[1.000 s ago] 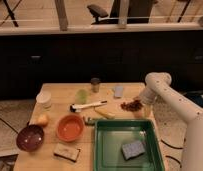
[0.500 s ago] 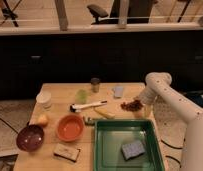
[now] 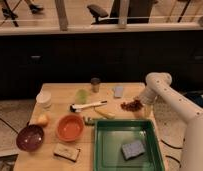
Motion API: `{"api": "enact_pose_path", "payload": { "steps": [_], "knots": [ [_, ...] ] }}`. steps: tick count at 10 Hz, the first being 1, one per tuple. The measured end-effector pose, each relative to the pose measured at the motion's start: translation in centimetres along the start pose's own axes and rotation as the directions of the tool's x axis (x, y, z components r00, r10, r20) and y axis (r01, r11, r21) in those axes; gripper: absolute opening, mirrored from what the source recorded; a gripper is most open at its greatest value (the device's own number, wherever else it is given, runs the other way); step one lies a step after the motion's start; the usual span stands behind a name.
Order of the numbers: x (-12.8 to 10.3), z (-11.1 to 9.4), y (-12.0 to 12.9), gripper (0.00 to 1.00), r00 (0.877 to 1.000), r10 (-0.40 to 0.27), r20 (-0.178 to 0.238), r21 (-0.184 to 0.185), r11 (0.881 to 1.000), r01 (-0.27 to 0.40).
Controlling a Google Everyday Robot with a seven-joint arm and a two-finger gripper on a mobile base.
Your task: Place grapes in red bowl
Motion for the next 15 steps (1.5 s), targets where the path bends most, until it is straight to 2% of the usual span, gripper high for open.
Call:
{"api": "enact_pose_path", "payload": {
  "steps": [15],
  "knots": [
    [0.14, -0.02, 0.05, 0.80, 0.999, 0.040, 0.011, -0.004, 0.999, -0.040]
  ]
}}
